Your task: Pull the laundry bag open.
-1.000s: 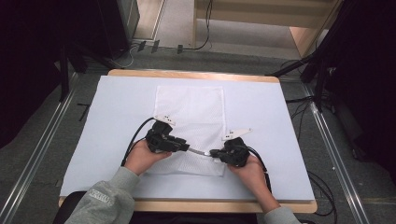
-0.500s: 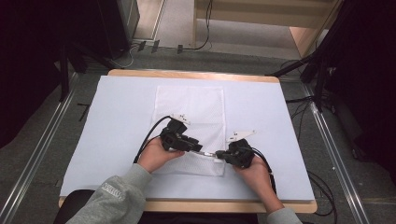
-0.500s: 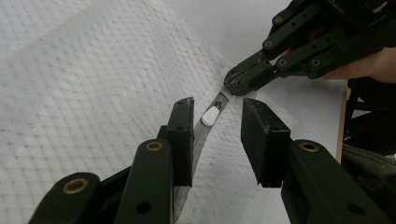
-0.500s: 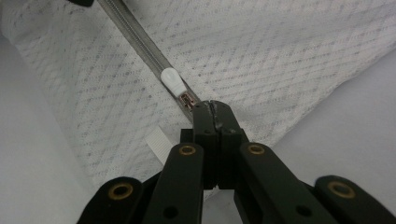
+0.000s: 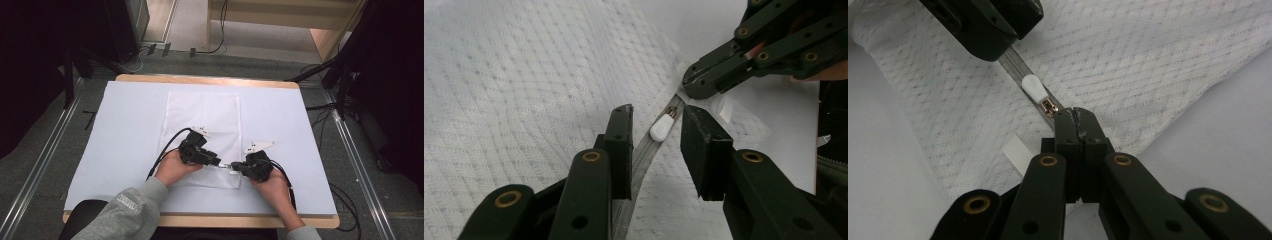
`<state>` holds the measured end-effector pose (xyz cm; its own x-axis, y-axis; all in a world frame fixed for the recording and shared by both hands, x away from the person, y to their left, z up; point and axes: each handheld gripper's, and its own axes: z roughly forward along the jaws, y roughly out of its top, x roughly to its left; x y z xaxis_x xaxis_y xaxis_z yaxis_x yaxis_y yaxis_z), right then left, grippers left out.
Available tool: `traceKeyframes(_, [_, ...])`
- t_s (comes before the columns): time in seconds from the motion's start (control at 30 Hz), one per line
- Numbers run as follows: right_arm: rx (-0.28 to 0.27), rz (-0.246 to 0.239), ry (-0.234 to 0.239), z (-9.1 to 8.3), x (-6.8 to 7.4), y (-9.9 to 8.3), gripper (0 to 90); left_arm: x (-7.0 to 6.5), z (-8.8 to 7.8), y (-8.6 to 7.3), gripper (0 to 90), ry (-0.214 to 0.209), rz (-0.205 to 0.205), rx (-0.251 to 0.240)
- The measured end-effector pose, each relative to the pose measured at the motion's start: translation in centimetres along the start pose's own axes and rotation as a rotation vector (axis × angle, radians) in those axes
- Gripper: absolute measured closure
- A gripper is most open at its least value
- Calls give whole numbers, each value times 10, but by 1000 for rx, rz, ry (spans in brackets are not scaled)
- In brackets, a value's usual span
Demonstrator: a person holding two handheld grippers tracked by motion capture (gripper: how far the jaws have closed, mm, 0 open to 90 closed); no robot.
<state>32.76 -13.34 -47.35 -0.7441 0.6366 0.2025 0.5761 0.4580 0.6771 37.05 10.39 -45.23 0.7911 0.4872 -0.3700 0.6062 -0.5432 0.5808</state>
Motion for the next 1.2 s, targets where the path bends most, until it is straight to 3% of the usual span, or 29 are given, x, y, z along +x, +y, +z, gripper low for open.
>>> traceKeyframes(0.23, [5,5,8,0,-1,0,900,-2,7,-1,685,20,19,30])
traceKeyframes(0.33, [5,2,4,0,0,0,900,-8,1,5,691,3,29,2])
traceKeyframes(0.43, [5,6,4,0,0,1,900,-11,4,6,695,-7,31,5])
traceKeyframes(0.5, [5,5,3,0,0,1,900,-8,8,6,695,9,31,21])
traceKeyframes(0.57, [4,5,3,0,0,0,900,-3,11,6,695,5,11,15])
traceKeyframes(0.67, [6,3,1,0,0,1,900,1,15,4,703,-8,12,24])
traceKeyframes(0.83, [3,2,6,0,-1,0,900,2,16,3,720,-40,14,27])
traceKeyframes(1.03, [3,2,6,0,-1,0,900,-3,18,2,754,-47,30,43])
traceKeyframes(1.2, [4,3,4,0,0,0,900,0,18,1,778,-43,11,33])
